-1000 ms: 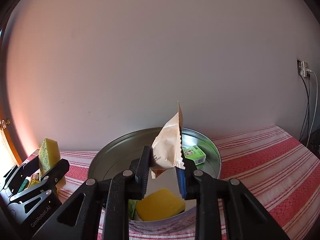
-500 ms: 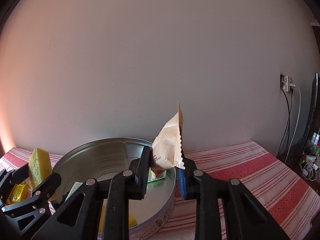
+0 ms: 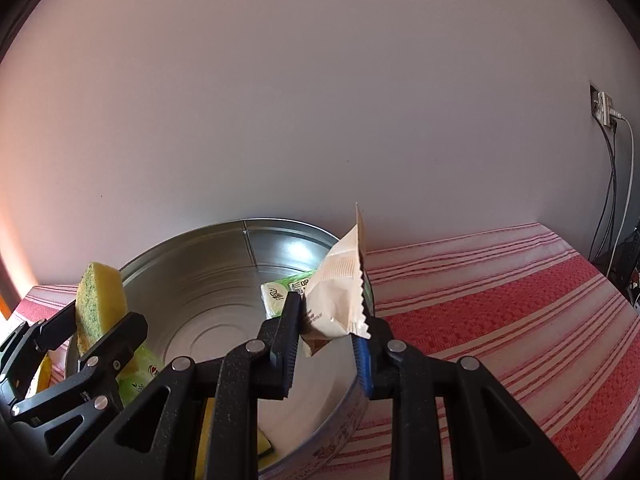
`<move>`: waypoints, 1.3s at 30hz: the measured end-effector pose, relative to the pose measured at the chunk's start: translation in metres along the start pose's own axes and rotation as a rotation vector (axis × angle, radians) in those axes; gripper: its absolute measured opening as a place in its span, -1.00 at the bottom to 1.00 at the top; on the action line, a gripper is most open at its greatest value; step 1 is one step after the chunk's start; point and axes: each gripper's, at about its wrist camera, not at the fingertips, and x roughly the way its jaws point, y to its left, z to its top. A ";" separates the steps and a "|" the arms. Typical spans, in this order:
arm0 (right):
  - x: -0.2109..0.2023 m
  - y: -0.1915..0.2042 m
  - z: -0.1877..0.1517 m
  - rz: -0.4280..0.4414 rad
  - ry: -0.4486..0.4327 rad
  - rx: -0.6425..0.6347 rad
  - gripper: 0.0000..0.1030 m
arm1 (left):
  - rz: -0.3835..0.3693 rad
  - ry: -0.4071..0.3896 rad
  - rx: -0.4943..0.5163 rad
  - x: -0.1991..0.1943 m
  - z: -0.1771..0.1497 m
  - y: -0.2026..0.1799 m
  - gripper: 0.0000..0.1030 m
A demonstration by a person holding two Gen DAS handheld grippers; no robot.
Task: Organize objects
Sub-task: 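Carry both items over the tin and open both grippers to drop them, then withdraw both grippers from the tin toward the pile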
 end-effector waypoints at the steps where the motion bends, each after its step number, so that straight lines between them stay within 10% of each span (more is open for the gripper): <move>1: -0.001 0.004 -0.001 0.037 0.007 0.012 -0.46 | -0.004 -0.004 0.004 -0.003 0.002 -0.005 0.22; 4: -0.002 0.001 0.000 0.133 -0.006 0.026 -0.07 | 0.037 -0.045 0.033 -0.008 -0.002 -0.008 0.38; 6: -0.007 -0.003 0.001 0.120 -0.021 0.053 0.15 | 0.042 -0.055 0.022 -0.012 -0.002 -0.008 0.91; 9: -0.023 -0.017 0.003 0.139 -0.088 0.159 0.49 | 0.077 -0.091 0.003 -0.022 -0.002 -0.005 0.99; 16: -0.046 -0.037 0.005 0.018 -0.183 0.294 0.51 | 0.182 -0.130 -0.042 -0.053 -0.004 0.023 0.99; 26: -0.071 0.002 -0.001 -0.127 -0.303 0.158 0.59 | 0.306 -0.132 -0.053 -0.091 -0.027 0.069 0.99; 39: -0.121 0.039 -0.031 -0.165 -0.505 0.097 0.79 | 0.308 -0.108 -0.084 -0.112 -0.049 0.105 0.99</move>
